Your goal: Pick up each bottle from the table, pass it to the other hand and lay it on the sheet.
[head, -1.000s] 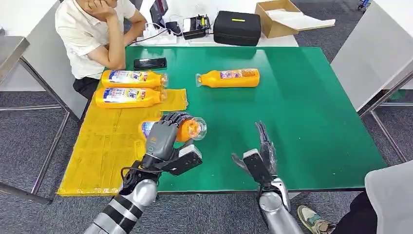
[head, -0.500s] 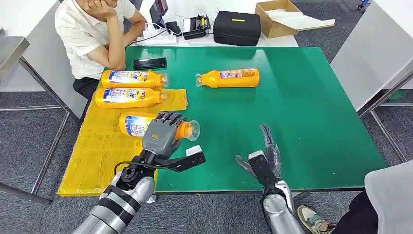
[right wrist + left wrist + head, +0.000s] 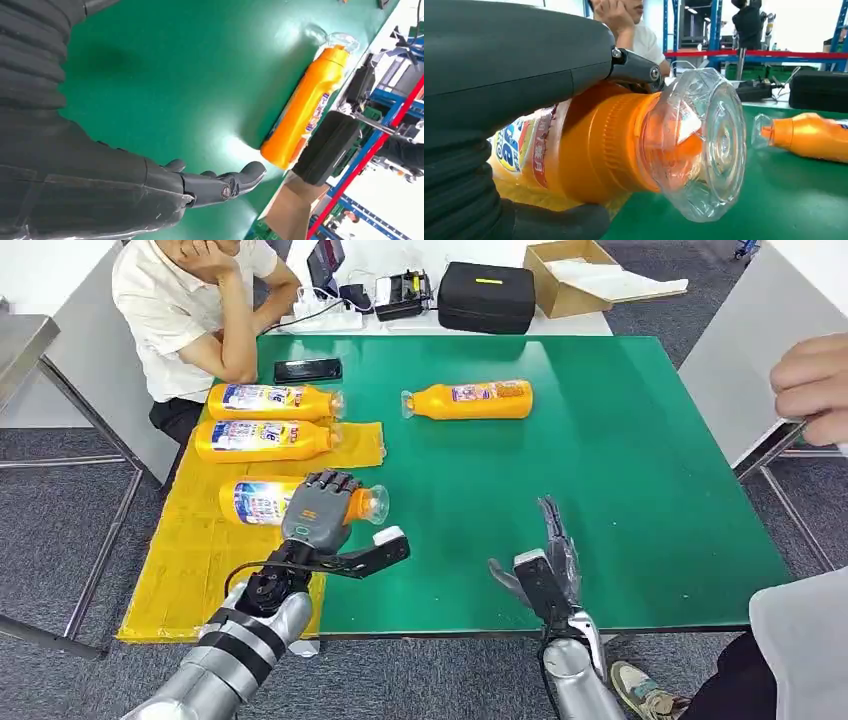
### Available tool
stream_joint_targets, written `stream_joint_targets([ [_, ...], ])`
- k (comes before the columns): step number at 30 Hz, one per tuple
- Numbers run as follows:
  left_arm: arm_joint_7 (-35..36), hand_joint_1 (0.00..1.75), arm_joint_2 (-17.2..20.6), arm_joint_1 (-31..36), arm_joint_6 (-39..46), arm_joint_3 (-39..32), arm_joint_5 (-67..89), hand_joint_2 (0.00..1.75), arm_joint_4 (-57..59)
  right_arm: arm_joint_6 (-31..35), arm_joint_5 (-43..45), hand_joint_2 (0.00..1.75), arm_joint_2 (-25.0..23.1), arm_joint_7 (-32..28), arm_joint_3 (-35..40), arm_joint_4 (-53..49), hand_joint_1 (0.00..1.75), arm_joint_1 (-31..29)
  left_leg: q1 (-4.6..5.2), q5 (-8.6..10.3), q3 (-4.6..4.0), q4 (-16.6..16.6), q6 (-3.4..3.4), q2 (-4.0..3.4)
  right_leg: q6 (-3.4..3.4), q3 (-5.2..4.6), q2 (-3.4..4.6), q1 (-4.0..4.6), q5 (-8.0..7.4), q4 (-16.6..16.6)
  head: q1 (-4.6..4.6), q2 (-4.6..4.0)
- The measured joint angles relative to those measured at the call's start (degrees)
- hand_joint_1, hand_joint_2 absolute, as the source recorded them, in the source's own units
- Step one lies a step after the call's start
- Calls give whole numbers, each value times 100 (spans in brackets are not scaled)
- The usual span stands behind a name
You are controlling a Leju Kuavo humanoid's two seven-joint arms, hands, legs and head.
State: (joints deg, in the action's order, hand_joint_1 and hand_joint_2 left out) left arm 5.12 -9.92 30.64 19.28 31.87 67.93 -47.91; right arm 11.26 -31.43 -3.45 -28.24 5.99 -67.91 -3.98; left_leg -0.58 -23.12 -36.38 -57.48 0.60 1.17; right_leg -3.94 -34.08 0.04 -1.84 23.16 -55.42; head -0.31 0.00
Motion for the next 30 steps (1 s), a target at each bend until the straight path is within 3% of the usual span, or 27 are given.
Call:
stream_joint_targets([
  [19, 153, 175, -282, 896, -452, -684, -236, 175, 1882, -131, -131, 175, -162, -83, 68, 439, 0, -372, -1, 3, 0, 0, 0, 1, -1, 3, -1, 1, -1, -3, 0, 0],
  [20, 146, 152, -289, 916, -452, -704, -236, 175, 1943, -131, -131, 175, -166, -87, 92, 472, 0, -403, -1, 3, 0, 0, 0, 0, -1, 2, 0, 1, -2, -3, 0, 0],
  [21, 144, 141, -297, 940, -455, -721, -236, 175, 1998, -131, -131, 175, -173, -90, 112, 501, 0, -432, -2, 4, 0, 0, -1, 0, -1, 2, 0, 1, -1, -3, 0, 0],
  [22, 131, 91, -302, 963, -467, -739, -251, 175, 2061, -131, -131, 175, -173, -92, 125, 533, 0, -457, -2, 4, 0, 0, -1, 0, -1, 3, 0, 1, -1, -3, 0, 0],
  [25, -65, 91, -326, 1021, -622, -880, -487, 175, 2185, -131, -109, 175, -186, -107, 170, 605, 0, -514, -2, 4, 0, 0, -1, 1, -1, 3, 0, 1, -1, -3, 0, 0],
  [26, -118, 37, -339, 1036, -651, -926, -522, 175, 2223, -131, -103, 175, -188, -109, 188, 631, 0, -530, -1, 4, 0, 0, -1, 1, -1, 3, 0, 0, -2, -3, 0, 0],
  [27, -155, 12, -343, 1053, -680, -962, -558, 175, 2249, -131, -101, 175, -188, -111, 203, 656, 0, -542, -1, 4, 0, 0, -1, 1, -1, 3, -1, 0, -1, -3, 0, 0],
  [28, -173, 2, -350, 1068, -691, -977, -566, 175, 2273, -131, -101, 175, -190, -114, 214, 673, 0, -549, -1, 4, 0, 0, -1, 2, -1, 4, -1, 0, -1, -3, 0, 0],
  [30, -195, 0, -358, 1075, -699, -1021, -582, 175, 2310, -131, -98, 175, -192, -116, 227, 704, 0, -555, -1, 3, 0, 0, -1, 1, -1, 3, -1, 0, -1, -3, 0, 0],
])
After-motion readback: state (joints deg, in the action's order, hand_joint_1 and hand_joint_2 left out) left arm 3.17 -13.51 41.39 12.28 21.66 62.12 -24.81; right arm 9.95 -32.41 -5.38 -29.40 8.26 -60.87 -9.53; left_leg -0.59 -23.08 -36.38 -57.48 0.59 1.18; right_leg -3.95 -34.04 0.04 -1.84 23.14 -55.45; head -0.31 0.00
